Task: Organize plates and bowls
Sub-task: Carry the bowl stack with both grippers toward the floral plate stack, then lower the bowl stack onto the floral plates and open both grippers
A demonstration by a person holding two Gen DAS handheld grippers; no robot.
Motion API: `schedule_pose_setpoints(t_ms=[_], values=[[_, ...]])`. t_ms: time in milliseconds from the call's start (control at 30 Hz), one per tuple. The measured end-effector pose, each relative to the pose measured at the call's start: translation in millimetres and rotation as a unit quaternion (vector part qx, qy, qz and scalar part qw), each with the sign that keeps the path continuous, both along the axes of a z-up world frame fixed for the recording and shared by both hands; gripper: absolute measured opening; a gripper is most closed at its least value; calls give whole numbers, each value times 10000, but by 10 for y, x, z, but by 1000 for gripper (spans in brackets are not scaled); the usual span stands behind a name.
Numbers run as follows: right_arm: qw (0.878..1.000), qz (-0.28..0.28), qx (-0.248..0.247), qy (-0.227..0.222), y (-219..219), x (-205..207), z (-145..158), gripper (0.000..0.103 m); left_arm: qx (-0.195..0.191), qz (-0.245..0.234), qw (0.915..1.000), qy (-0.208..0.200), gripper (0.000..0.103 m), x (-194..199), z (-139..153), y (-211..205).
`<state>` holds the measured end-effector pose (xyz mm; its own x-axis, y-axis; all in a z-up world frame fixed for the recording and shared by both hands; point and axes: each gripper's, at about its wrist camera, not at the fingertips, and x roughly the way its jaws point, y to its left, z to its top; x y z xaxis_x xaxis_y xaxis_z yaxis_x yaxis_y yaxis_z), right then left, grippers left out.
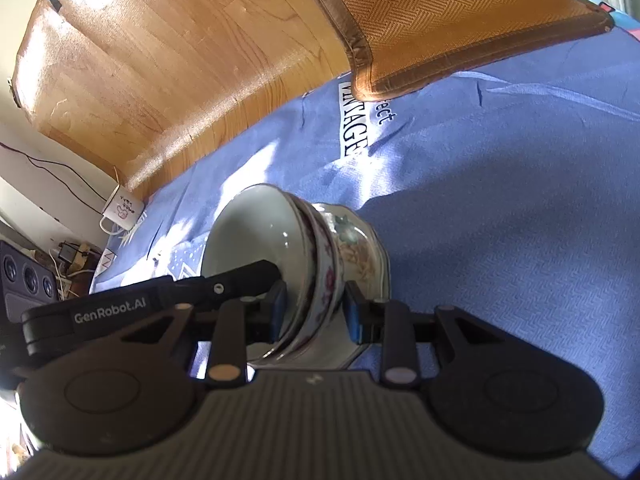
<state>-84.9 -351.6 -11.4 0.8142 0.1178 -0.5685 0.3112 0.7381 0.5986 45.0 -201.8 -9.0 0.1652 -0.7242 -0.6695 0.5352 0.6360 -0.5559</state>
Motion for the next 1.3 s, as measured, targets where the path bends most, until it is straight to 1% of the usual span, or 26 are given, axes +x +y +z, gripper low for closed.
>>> schedule_pose_setpoints(t_ms=[133,200,367,433,467,567,667,733,1067,1100,1300], values=[[9993,-105,-309,-171,2,-51,89,40,3,12,9999,-157,27,-6,51,30],[9985,-137,-445,-287,-8,-78,150,40,-19,32,9998,-191,29,-2,75,48],[9962,-253,-676,-480,-43,-118,228,40,-66,56,9997,-227,29,5,100,80],[9966,-237,-622,-476,-64,-108,218,39,-66,67,9996,-270,29,-3,116,80],[9973,-221,-557,-435,-69,-95,206,38,-66,73,9995,-284,29,-6,127,77],[9972,-236,-592,-388,-51,-80,190,34,-57,83,9995,-298,29,-15,138,86],[9984,-230,-411,-329,-60,-78,154,32,-48,100,9995,-306,29,-21,140,92],[9985,-243,-374,-322,-57,-86,145,29,-52,109,9995,-297,29,-24,143,108],[9986,-221,-322,-345,-51,-80,134,29,-34,152,9992,-359,29,-27,170,108],[9986,-217,-324,-352,-47,-81,136,31,-34,164,9990,-426,29,-37,188,115],[9962,-299,-586,-568,10,-189,221,31,-109,182,9965,-805,30,-103,348,211]])
